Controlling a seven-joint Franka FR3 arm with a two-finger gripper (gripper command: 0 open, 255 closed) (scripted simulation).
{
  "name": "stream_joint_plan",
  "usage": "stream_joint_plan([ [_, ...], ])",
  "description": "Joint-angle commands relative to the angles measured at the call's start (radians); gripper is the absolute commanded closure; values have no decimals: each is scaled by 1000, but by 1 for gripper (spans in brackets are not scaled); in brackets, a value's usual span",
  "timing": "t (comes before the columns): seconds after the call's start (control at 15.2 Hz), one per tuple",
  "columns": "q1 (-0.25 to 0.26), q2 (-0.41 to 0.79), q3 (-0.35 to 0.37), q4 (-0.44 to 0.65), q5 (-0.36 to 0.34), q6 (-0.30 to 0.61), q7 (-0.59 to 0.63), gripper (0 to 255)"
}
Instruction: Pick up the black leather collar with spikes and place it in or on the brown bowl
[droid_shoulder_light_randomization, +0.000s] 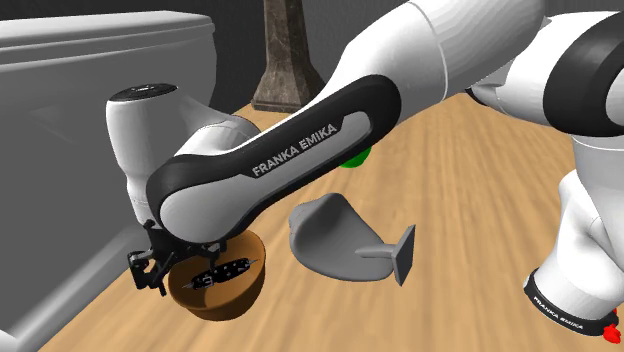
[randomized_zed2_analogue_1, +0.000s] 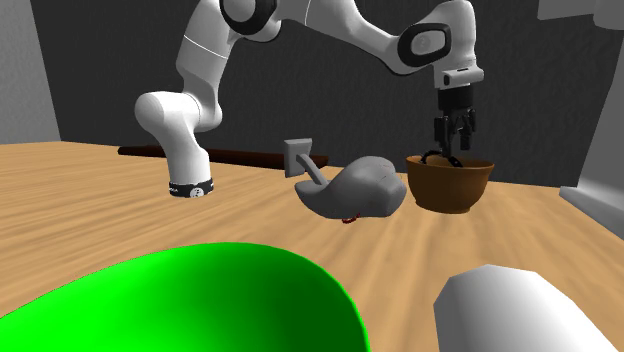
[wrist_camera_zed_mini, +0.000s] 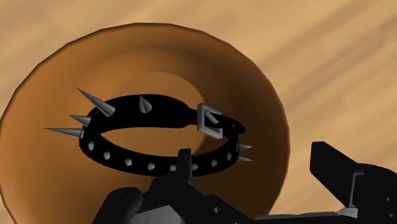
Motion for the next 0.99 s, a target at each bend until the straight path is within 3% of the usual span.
stream_joint_plan([
  [0.0, 0, 0, 0, 0, 0, 0, 0, 0],
  [0.13, 0, -1, 0, 0, 0, 0, 0, 0],
  [0.4, -10, -61, 7, 32, 15, -93, -9, 0],
  [0.92, -10, -61, 7, 32, 15, -92, -9, 0],
])
